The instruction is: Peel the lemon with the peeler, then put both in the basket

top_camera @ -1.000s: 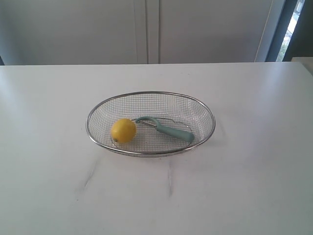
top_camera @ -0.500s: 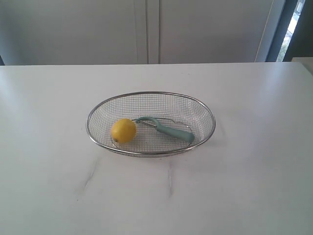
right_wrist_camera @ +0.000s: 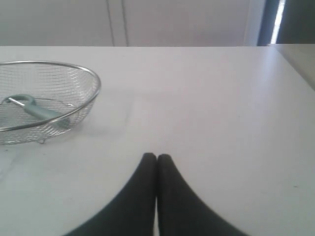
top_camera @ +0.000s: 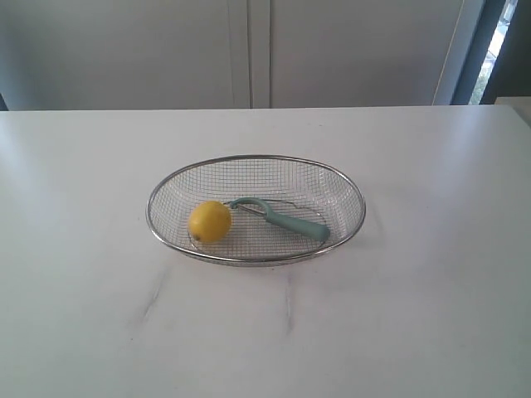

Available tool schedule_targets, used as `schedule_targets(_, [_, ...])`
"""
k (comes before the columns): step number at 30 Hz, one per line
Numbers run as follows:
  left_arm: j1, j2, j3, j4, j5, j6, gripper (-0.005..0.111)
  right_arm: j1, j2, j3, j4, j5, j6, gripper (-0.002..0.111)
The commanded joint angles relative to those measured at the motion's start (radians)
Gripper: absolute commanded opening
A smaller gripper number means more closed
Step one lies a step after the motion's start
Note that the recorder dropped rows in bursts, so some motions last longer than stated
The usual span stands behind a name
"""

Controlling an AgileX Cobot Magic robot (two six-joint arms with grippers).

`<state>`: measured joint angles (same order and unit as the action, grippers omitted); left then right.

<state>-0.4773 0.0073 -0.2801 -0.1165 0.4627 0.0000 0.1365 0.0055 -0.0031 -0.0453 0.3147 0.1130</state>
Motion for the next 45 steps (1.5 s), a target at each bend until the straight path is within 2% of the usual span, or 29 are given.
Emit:
schedule_targets(1, [-0.002,-0.007,0.006,-0.005,0.001,0.000,0.000,0.065,-0.005,0.003,-0.010,-0.017,0.003,0.000])
schedule_targets(39, [-0.002,-0.007,0.006,-0.005,0.001,0.000,0.000,0.062,-0.005,0.003,-0.003,-0.017,0.003,0.000])
schedule_targets(42, [0.039,-0.007,0.006,-0.005,0.002,0.000,0.000,0.062,-0.005,0.003,-0.003,-0.017,0.003,0.000])
schedule_targets(45, [0.130,-0.007,0.006,-0.005,0.002,0.000,0.000,0.062,-0.005,0.003,-0.003,-0.017,0.003,0.000])
